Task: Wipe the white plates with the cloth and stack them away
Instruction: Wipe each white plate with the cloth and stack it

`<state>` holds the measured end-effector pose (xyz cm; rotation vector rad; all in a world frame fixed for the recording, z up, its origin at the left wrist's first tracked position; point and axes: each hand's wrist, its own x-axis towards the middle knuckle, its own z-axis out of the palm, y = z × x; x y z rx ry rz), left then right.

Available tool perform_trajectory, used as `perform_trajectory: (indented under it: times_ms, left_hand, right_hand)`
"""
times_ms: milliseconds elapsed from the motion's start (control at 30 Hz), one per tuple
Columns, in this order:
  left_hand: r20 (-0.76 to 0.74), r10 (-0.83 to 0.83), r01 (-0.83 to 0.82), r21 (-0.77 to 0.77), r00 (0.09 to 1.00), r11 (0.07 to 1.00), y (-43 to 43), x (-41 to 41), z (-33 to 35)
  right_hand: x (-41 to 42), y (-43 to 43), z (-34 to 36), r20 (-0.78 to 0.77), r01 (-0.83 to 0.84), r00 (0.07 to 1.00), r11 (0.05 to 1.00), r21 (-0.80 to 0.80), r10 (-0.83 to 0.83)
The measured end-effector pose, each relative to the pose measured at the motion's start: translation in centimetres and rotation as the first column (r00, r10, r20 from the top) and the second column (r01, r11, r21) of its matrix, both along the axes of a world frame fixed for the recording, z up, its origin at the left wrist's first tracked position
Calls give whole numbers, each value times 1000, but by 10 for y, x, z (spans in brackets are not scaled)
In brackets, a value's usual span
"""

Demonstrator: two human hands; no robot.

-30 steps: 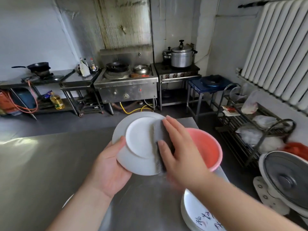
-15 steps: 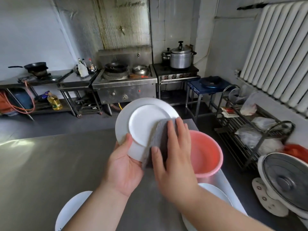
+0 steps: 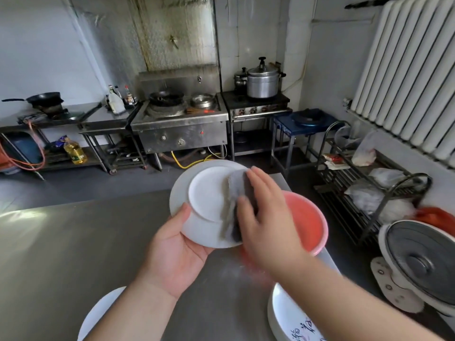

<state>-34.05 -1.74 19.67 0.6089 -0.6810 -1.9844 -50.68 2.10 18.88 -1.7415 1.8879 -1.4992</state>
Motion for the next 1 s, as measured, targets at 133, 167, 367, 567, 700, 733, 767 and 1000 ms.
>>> perform_trajectory:
  times_ms: [133, 167, 367, 567, 700, 733, 767, 1000]
  left_hand:
    - [-2, 19, -19, -15, 1000, 1000, 0, -10, -7]
    - [-26, 20, -21, -40, 999, 999, -2, -11, -7]
    - [-91, -6, -2, -88, 996, 996, -1, -27, 1]
    - [-62, -122, 115, -106, 991, 988, 11, -46, -6]
    - [-6, -147, 144, -173, 989, 974, 1, -49, 7]
    - [17, -141, 142, -165, 990, 976, -3, -51, 10]
    - [56, -127, 134, -155, 990, 979, -6, -54, 11]
    - [52, -271, 271, 17, 961, 963, 18, -96, -19]
  right_hand:
    - [27, 19, -21, -178, 7, 984, 1000, 29, -2]
    - [19, 11, -14, -182, -3, 983, 1000, 29, 8]
    - [-14, -23, 16, 73, 69, 995, 997, -18, -68]
    - [20, 17, -34, 285, 117, 955, 987, -111, -81]
    - [-47, 2, -7, 260, 113, 962, 988, -101, -84]
    - [-63, 0, 1, 217, 80, 974, 993, -92, -59]
    - [-75, -1, 5, 165, 41, 986, 996, -74, -29]
    - [-40, 58, -48, -198, 172, 966, 985, -1, -169]
